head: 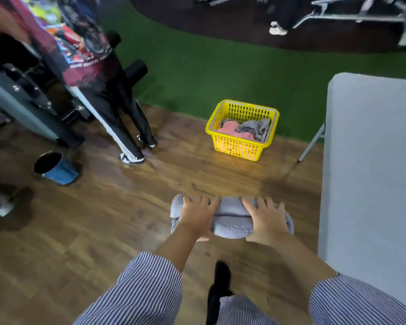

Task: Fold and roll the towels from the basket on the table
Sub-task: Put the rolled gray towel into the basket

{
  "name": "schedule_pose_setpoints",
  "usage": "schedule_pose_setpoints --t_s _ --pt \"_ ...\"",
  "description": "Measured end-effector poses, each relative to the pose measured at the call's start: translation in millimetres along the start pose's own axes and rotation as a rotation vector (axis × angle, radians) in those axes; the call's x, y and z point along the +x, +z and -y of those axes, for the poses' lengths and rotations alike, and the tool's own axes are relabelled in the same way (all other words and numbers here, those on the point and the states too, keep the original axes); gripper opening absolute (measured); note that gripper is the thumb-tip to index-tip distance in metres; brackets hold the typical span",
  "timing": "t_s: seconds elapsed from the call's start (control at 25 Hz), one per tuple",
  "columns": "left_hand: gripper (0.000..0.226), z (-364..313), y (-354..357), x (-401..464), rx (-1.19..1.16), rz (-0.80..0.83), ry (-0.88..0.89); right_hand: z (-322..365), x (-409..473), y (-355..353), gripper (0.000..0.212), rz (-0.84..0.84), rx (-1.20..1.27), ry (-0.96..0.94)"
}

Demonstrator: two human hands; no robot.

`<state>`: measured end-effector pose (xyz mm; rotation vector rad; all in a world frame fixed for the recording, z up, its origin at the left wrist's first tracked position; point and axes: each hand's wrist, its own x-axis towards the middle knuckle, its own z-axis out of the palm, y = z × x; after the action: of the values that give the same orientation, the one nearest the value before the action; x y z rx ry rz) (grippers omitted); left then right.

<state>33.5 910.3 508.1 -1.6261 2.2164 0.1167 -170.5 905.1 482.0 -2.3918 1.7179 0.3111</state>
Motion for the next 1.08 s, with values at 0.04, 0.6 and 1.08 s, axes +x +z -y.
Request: schedule_pose_setpoints --t_s 0.04,0.6,1.08 --pt "0.091 11.3 -4.7 18.4 -0.005 -0.005 0.010 -2.8 19.0 -5.1 0.103 0.000 0.018 0.005" --pt "0.096 136.9 -51.2 294.8 0.030 -0.040 0.262 -45.9 260.0 -57.8 0.110 0.076 0.015 0.285" --pt "0.091 183.4 -72.9 494.5 0.063 -0.073 0.407 -106.4 428.7 -65.6 0.107 0.039 0.076 0.428"
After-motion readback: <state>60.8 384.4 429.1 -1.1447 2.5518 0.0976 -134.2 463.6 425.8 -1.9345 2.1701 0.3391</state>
